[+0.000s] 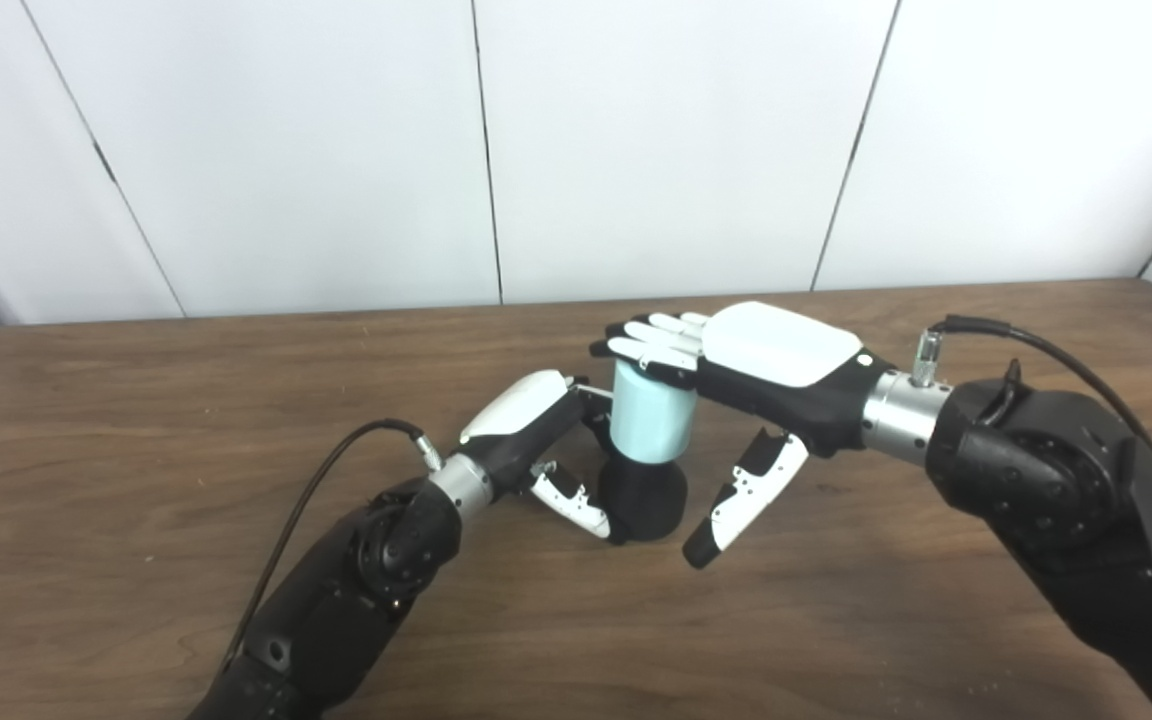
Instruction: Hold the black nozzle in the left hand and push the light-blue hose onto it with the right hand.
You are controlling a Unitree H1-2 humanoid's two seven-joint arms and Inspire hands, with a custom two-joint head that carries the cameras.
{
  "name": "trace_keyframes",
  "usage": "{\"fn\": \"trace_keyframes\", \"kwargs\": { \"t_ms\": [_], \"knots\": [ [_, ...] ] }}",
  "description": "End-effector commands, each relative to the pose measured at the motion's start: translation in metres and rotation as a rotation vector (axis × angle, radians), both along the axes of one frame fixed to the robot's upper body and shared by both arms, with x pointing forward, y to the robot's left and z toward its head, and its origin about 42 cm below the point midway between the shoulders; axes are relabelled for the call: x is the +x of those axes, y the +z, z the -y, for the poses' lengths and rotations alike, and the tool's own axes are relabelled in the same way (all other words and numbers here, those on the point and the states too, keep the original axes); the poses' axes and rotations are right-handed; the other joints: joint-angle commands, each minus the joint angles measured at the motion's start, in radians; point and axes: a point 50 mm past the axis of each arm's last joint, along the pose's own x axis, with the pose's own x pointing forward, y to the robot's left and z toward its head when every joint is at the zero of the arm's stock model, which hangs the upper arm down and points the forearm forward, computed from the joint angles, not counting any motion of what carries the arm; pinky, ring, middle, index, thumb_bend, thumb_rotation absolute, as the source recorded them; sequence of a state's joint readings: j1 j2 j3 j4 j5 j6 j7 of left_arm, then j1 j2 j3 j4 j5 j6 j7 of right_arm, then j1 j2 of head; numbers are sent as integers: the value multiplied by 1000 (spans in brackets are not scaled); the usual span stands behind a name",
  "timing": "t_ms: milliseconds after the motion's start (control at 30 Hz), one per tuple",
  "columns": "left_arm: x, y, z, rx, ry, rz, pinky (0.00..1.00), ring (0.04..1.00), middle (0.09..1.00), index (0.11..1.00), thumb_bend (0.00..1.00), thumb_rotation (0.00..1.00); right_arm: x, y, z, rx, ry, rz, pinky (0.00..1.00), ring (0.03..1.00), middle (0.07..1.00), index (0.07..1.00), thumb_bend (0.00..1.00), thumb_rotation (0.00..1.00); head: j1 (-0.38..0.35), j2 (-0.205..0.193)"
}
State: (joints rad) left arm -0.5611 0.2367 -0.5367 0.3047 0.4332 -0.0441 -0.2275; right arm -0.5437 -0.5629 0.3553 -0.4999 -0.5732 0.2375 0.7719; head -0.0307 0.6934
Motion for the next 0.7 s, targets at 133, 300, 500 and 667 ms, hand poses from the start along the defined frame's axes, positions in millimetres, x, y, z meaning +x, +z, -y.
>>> {"fn": "trace_keyframes", "kwargs": {
  "t_ms": [133,300,500,667],
  "knots": [
    [-17,-42,-9,145,-12,-175,1000,610,491,480,525,0,-3,-8,3,-69,-21,-72,993,981,1000,969,917,716,-1,0],
    [-15,-40,-10,145,-11,-166,1000,610,491,480,525,0,-4,-9,3,-70,-21,-70,993,981,1000,969,917,716,1,5],
    [-8,-35,-14,137,6,-153,1000,628,498,477,525,0,-11,-15,-1,-76,4,-73,998,982,1000,964,916,729,-1,6],
    [-9,-35,-14,123,20,-168,1000,635,502,475,524,0,-12,-16,-5,-56,32,-95,999,982,1000,963,916,730,-1,7]
  ]
}}
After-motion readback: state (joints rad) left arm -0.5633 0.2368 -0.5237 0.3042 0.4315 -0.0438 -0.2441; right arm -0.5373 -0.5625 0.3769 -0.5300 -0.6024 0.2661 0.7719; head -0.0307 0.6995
